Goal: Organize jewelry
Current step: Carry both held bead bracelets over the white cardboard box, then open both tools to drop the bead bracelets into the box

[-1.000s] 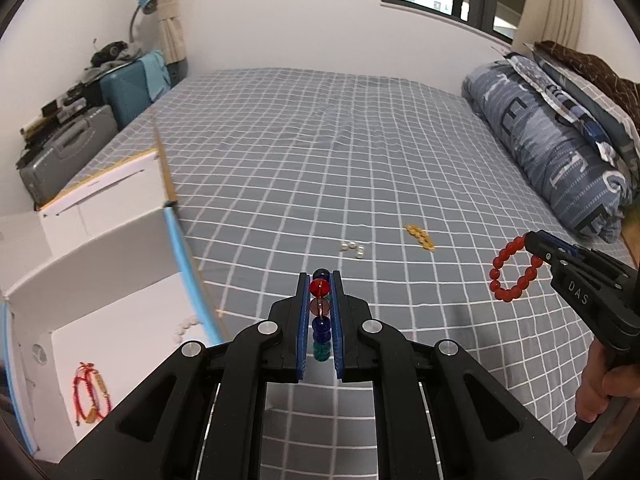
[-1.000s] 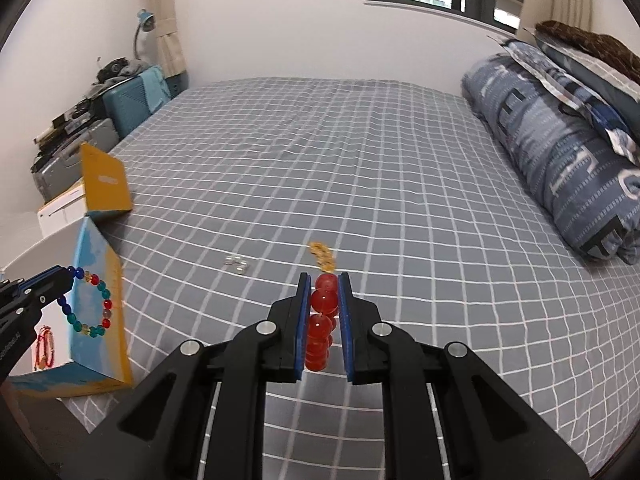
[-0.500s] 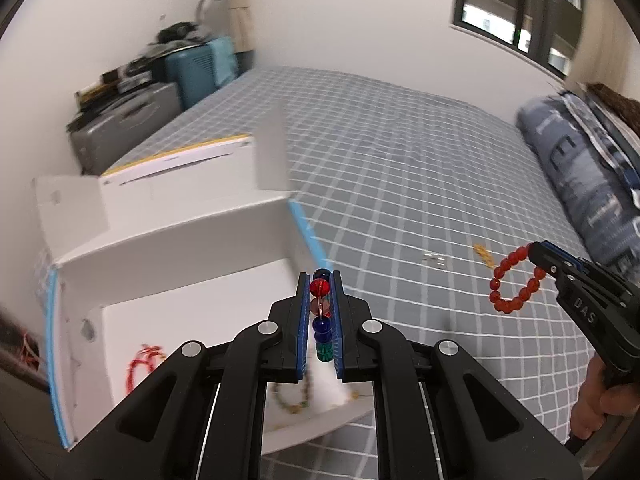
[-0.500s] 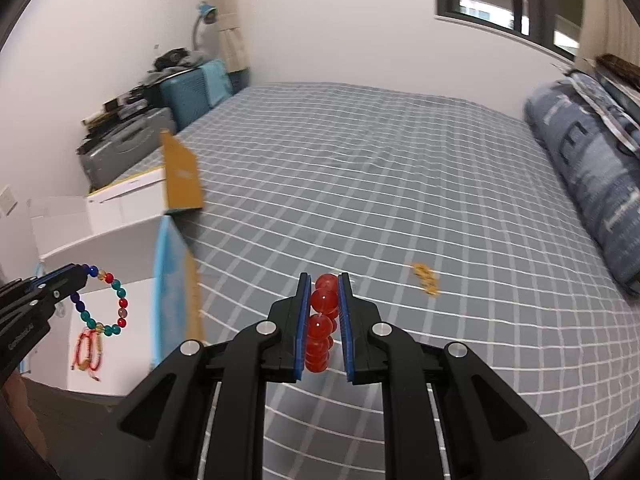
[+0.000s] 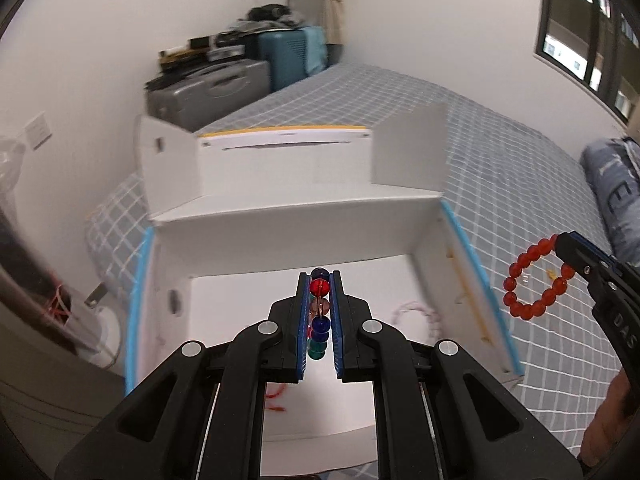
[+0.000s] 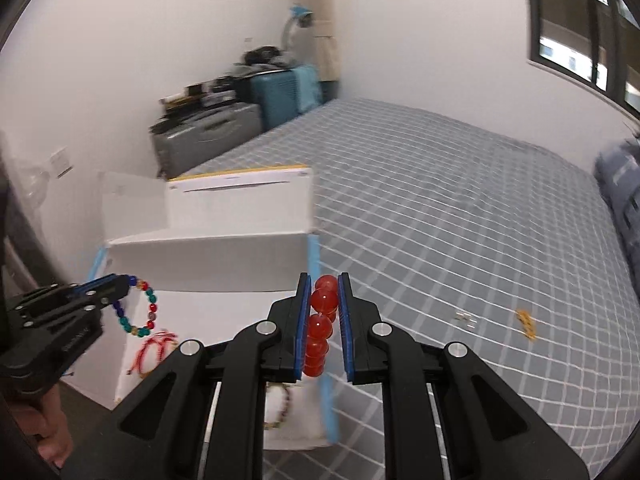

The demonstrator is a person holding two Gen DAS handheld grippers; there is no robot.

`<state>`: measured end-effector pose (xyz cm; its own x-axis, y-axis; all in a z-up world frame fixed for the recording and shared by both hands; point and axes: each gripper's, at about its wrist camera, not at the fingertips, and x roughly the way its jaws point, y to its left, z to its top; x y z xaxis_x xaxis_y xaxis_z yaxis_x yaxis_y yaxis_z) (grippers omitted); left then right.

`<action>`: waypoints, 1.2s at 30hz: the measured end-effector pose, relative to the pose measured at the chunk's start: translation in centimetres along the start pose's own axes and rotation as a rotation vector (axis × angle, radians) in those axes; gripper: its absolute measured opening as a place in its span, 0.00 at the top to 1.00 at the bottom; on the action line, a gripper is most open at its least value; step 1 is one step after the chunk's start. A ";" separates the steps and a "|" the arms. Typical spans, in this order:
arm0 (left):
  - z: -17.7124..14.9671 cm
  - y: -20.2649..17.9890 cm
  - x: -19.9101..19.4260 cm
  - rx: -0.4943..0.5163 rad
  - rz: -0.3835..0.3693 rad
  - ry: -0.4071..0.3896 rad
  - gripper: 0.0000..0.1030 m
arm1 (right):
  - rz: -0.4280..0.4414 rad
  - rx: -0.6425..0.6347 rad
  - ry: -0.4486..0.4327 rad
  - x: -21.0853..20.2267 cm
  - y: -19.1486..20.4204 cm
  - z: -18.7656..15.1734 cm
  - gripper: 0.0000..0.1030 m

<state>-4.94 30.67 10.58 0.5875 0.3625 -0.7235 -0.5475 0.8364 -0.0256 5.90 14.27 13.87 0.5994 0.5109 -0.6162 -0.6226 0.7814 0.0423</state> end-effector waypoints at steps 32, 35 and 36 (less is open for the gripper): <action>-3.4 5.0 7.7 -0.021 0.050 0.234 0.90 | 0.038 -0.117 0.303 12.4 6.6 -4.7 0.87; -3.4 5.1 7.8 -0.023 0.055 0.233 0.88 | 0.041 -0.117 0.301 12.3 6.6 -4.6 0.87; -3.4 5.2 7.9 -0.021 0.057 0.234 0.88 | 0.041 -0.119 0.302 12.3 6.7 -4.6 0.85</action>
<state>-5.14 36.46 2.43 0.4026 0.3012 -0.8644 -0.5895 0.8077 0.0069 6.79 24.11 2.92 0.4075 0.3981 -0.8219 -0.7081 0.7060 -0.0091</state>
